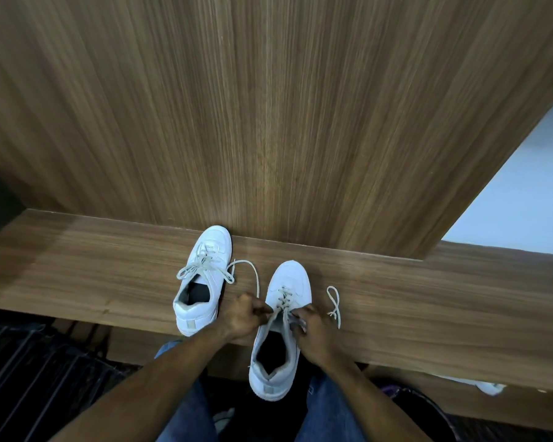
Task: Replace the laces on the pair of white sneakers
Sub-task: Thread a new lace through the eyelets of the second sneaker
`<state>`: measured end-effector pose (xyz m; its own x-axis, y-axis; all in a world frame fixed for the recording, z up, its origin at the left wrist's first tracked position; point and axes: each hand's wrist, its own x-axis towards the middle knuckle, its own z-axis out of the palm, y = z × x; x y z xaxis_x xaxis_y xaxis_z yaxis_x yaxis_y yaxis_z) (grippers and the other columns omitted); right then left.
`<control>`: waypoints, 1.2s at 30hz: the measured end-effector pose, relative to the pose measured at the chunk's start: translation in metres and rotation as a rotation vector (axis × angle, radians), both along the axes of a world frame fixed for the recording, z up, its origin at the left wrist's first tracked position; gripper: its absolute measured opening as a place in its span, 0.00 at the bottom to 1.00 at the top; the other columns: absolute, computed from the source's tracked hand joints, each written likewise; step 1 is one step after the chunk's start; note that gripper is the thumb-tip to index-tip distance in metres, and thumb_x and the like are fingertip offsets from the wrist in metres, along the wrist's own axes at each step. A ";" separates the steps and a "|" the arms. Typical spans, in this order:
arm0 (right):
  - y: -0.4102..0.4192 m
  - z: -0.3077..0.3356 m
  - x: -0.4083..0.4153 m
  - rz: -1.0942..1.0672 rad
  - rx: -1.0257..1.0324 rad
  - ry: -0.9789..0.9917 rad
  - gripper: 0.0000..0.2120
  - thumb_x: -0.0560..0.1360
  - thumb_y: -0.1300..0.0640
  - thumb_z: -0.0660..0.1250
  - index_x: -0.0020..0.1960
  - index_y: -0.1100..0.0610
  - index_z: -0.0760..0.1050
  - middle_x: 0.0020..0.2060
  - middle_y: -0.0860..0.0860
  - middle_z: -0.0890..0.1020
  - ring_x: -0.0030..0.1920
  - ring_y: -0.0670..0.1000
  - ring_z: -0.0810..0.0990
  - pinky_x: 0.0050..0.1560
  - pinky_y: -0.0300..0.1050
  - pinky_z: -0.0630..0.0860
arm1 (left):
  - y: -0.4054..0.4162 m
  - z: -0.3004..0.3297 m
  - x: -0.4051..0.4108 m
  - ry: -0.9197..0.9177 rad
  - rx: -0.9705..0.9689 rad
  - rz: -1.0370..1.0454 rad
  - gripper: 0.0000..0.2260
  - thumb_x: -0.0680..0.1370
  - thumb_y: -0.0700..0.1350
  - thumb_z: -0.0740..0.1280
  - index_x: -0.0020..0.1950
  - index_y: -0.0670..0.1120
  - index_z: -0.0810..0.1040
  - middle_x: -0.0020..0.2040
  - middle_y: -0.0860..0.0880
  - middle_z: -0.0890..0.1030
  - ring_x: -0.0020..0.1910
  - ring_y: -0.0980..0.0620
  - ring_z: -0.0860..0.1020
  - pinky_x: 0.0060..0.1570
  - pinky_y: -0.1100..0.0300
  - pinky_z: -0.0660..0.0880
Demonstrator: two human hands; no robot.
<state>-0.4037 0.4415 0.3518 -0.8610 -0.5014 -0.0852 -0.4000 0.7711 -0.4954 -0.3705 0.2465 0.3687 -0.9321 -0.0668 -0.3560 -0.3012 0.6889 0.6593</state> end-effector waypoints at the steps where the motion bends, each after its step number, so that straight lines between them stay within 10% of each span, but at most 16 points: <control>1: -0.003 0.001 0.001 -0.020 -0.010 0.020 0.11 0.77 0.51 0.61 0.55 0.50 0.79 0.53 0.49 0.81 0.54 0.54 0.80 0.53 0.47 0.75 | 0.000 0.000 0.000 -0.001 -0.024 -0.004 0.09 0.76 0.43 0.69 0.55 0.46 0.84 0.52 0.50 0.84 0.52 0.56 0.81 0.50 0.68 0.72; 11: 0.011 0.021 -0.017 0.009 0.374 0.293 0.12 0.72 0.59 0.59 0.51 0.51 0.79 0.52 0.48 0.82 0.59 0.50 0.78 0.74 0.46 0.52 | -0.004 -0.006 -0.006 0.013 -0.595 0.021 0.17 0.74 0.57 0.60 0.58 0.52 0.79 0.58 0.45 0.78 0.58 0.43 0.77 0.58 0.53 0.72; 14: 0.008 0.024 -0.018 0.033 0.390 0.231 0.13 0.73 0.59 0.60 0.53 0.51 0.79 0.53 0.49 0.82 0.62 0.53 0.76 0.69 0.45 0.63 | -0.006 -0.009 -0.008 0.012 -0.591 0.037 0.16 0.74 0.56 0.60 0.57 0.52 0.80 0.58 0.45 0.79 0.58 0.42 0.77 0.58 0.52 0.73; 20: 0.016 0.038 -0.025 -0.332 -0.430 -0.604 0.15 0.75 0.71 0.60 0.60 0.62 0.75 0.36 0.54 0.79 0.30 0.47 0.78 0.30 0.38 0.72 | -0.002 0.000 -0.005 0.186 -0.400 0.109 0.09 0.74 0.52 0.64 0.52 0.53 0.80 0.54 0.49 0.81 0.53 0.44 0.79 0.52 0.54 0.76; 22: 0.019 0.055 -0.029 -0.404 -0.688 -0.745 0.15 0.75 0.72 0.61 0.59 0.61 0.75 0.36 0.55 0.80 0.31 0.49 0.78 0.33 0.40 0.75 | 0.006 0.006 -0.002 0.406 -0.337 0.115 0.06 0.73 0.51 0.66 0.47 0.53 0.80 0.49 0.53 0.80 0.49 0.47 0.79 0.46 0.54 0.77; 31: -0.018 0.094 -0.037 -0.633 -1.220 -0.843 0.09 0.75 0.71 0.63 0.52 0.62 0.77 0.37 0.56 0.83 0.36 0.52 0.83 0.44 0.49 0.81 | 0.075 0.021 -0.007 0.286 0.628 0.117 0.07 0.78 0.48 0.67 0.44 0.47 0.81 0.41 0.52 0.81 0.41 0.59 0.77 0.48 0.64 0.72; 36: 0.004 0.080 -0.054 -0.844 -1.221 -0.739 0.09 0.75 0.73 0.61 0.47 0.61 0.75 0.36 0.56 0.80 0.37 0.52 0.80 0.42 0.49 0.81 | 0.036 0.027 -0.008 0.227 0.535 0.096 0.11 0.81 0.44 0.63 0.38 0.48 0.77 0.29 0.50 0.77 0.29 0.55 0.75 0.32 0.65 0.71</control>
